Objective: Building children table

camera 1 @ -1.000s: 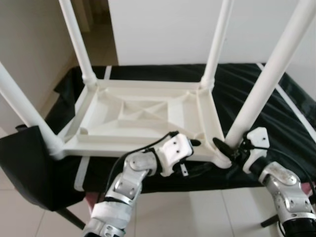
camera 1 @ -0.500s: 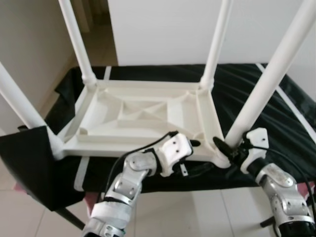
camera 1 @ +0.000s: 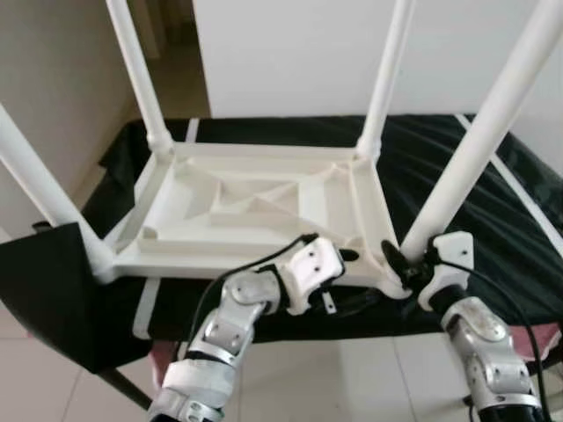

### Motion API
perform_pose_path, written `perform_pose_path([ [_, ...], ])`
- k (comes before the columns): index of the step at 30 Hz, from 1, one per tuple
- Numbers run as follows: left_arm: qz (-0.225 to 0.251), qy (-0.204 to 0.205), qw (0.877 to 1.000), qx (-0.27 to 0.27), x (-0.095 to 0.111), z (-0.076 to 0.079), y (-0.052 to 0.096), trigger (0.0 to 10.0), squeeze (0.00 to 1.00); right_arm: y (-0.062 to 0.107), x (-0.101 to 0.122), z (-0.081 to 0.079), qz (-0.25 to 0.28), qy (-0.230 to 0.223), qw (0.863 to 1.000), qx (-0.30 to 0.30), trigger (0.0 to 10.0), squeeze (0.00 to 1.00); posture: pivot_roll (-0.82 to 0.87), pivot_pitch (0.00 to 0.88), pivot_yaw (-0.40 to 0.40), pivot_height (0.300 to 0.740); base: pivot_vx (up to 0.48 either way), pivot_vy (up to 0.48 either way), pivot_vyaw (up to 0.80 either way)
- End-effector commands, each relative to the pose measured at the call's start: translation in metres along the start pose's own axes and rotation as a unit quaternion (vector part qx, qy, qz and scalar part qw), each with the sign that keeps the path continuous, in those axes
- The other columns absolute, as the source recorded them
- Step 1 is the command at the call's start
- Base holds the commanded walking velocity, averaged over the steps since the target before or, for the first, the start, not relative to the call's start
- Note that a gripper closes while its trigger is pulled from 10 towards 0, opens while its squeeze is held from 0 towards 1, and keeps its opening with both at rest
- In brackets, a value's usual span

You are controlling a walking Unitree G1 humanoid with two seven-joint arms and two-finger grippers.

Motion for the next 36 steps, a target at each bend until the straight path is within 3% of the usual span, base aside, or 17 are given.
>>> perform_pose_path([
  [1, -0.01, -0.002, 0.999, 0.039, 0.0, -0.008, -0.001, 10.0, 0.0, 0.007, -0.019, 0.011, -0.038, -0.005, 0.999, -0.037, 10.0, 0.0, -0.11, 0.011, 0.008, 0.74, 0.0, 0.0, 0.0],
  [7, -0.01, 0.0, 0.999, 0.038, -0.001, -0.007, 0.0, 10.0, 0.0, 0.009, -0.023, 0.007, -0.02, -0.051, 0.992, -0.115, 10.0, 0.0, -0.11, 0.013, 0.006, 0.74, 0.0, 0.0, 0.0],
  [8, -0.01, 0.001, 0.999, 0.036, -0.001, -0.006, -0.001, 10.0, 0.0, 0.009, -0.025, 0.004, -0.008, -0.064, 0.985, -0.163, 10.0, 0.0, -0.1, 0.012, 0.003, 0.74, 0.0, 0.0, 0.0],
  [11, -0.01, 0.001, 0.999, 0.036, -0.001, -0.005, -0.001, 10.0, 0.0, 0.009, -0.025, 0.004, -0.003, -0.064, 0.981, -0.182, 10.0, 0.0, -0.1, 0.012, 0.004, 0.74, 0.0, 0.0, 0.0],
  [14, -0.009, 0.002, 0.999, 0.034, 0.0, -0.004, -0.001, 10.0, 0.0, 0.008, -0.022, 0.009, 0.012, -0.08, 0.964, -0.252, 10.0, 0.0, -0.1, 0.01, 0.0, 0.74, 0.0, 0.0, 0.0],
  [17, -0.008, 0.002, 0.999, 0.033, 0.0, -0.004, -0.001, 10.0, 0.0, 0.008, -0.023, 0.007, 0.015, -0.097, 0.958, -0.27, 10.0, 0.0, -0.1, 0.009, -0.002, 0.74, 0.0, 0.0, 0.0],
  [21, -0.007, 0.004, 0.999, 0.033, 0.001, -0.003, -0.001, 10.0, 0.0, 0.005, -0.025, -0.007, 0.013, -0.103, 0.961, -0.258, 10.0, 0.0, -0.1, 0.003, 0.0, 0.74, 0.0, 0.0, 0.0],
  [27, -0.007, 0.002, 1.0, 0.028, 0.001, -0.001, -0.002, 10.0, 0.0, 0.006, -0.025, -0.007, 0.012, -0.098, 0.959, -0.266, 10.0, 0.0, -0.1, 0.0, 0.001, 0.74, 0.0, 0.0, 0.0],
  [28, -0.007, 0.001, 1.0, 0.028, 0.001, -0.002, -0.001, 10.0, 0.0, 0.005, -0.025, -0.009, 0.011, -0.103, 0.96, -0.26, 10.0, 0.05, -0.1, 0.0, 0.002, 0.74, 0.0, 0.0, 0.0],
  [30, -0.007, 0.0, 1.0, 0.028, 0.001, -0.002, -0.001, 10.0, 0.0, 0.004, -0.025, -0.011, 0.011, -0.104, 0.961, -0.255, 10.0, 0.05, -0.1, 0.0, 0.002, 0.74, 0.0, 0.0, 0.0],
  [31, -0.007, 0.0, 1.0, 0.028, 0.001, -0.002, -0.001, 10.0, 0.0, 0.004, -0.025, -0.013, 0.012, -0.104, 0.962, -0.253, 10.0, 0.8, -0.1, 0.0, 0.001, 0.74, 0.0, 0.0, 0.0],
  [32, -0.007, -0.001, 1.0, 0.027, 0.001, -0.002, -0.002, 10.0, 0.0, 0.002, -0.025, -0.015, 0.011, -0.106, 0.964, -0.243, 10.0, 1.0, -0.1, 0.0, 0.002, 0.74, 0.0, 0.0, 0.0],
  [36, -0.007, -0.002, 1.0, 0.024, 0.002, -0.001, -0.002, 10.0, 0.0, -0.001, -0.024, -0.02, 0.012, -0.106, 0.968, -0.226, 10.0, 1.0, -0.1, 0.0, 0.004, 0.74, 0.0, 0.0, 0.0],
])
Point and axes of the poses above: a point about 5 cm out from each wrist's last joint towards the gripper, its own y axis pointing back from the gripper into the wrist, its own x axis along the axis of the wrist's last joint, z = x × y, the point moved 5 cm from there along -y, pointing out of the wrist towards the gripper, and after that the axes turned 9 degrees about -y, right-handed, at the moved point
